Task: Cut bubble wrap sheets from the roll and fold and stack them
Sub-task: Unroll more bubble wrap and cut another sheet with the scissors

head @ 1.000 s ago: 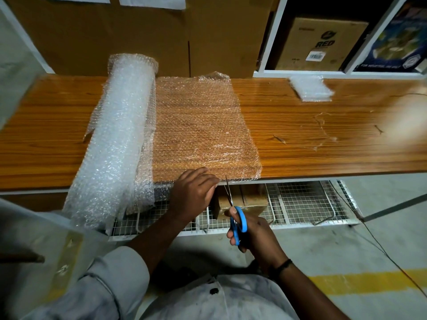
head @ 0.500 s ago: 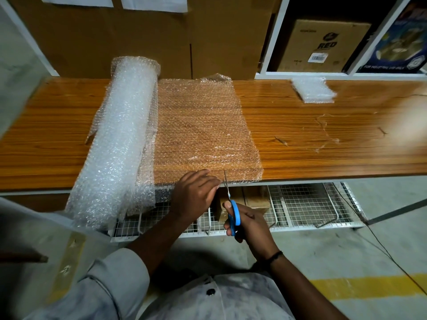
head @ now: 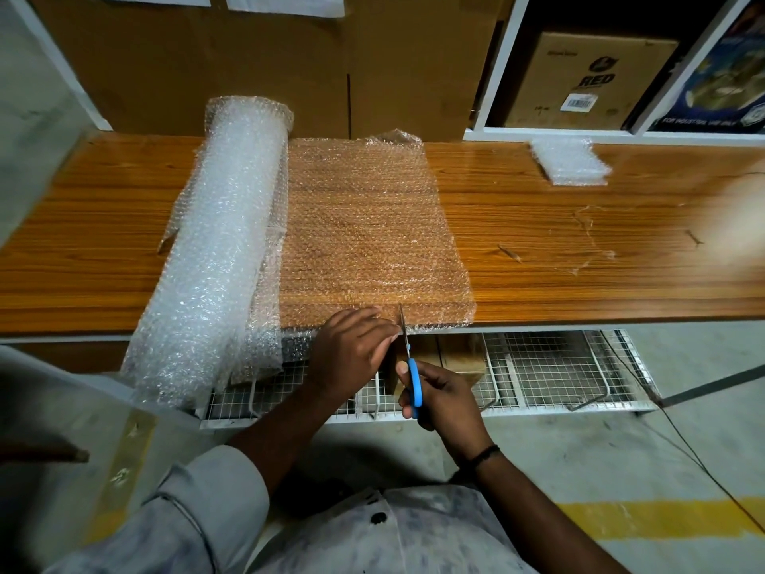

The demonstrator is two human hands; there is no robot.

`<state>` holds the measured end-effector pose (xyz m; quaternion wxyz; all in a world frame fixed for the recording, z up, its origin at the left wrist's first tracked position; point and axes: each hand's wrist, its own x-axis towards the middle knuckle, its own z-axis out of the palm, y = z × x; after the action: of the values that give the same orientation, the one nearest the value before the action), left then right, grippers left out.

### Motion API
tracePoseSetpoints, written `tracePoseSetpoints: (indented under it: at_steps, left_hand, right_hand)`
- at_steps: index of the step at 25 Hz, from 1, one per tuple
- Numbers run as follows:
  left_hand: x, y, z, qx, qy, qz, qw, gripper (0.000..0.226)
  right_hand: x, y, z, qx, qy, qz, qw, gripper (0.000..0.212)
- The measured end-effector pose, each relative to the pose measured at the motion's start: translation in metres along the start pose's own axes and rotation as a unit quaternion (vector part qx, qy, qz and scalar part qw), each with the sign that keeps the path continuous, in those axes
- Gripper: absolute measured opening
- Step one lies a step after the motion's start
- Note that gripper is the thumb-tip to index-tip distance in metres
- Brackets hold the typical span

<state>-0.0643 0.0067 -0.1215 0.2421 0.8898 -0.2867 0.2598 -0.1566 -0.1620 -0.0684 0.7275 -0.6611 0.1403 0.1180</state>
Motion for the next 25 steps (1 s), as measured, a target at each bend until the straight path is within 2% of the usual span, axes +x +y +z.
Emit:
tracePoseSetpoints:
  at_steps: [9,25]
  left_hand:
    - [0.0,-0.004,-0.001,-0.028,-0.016,0.004,0.999,0.02]
    - [0.003,-0.01,-0.005,-0.089,-0.031,0.013,0.995,0.023]
  right_hand:
    - [0.007,-0.011,0.002,-0.026,0.016,0.022,0.999,0.02]
    - [0.019,-0.025,0.01,-0.044,0.033,0.021,0.998,0.021]
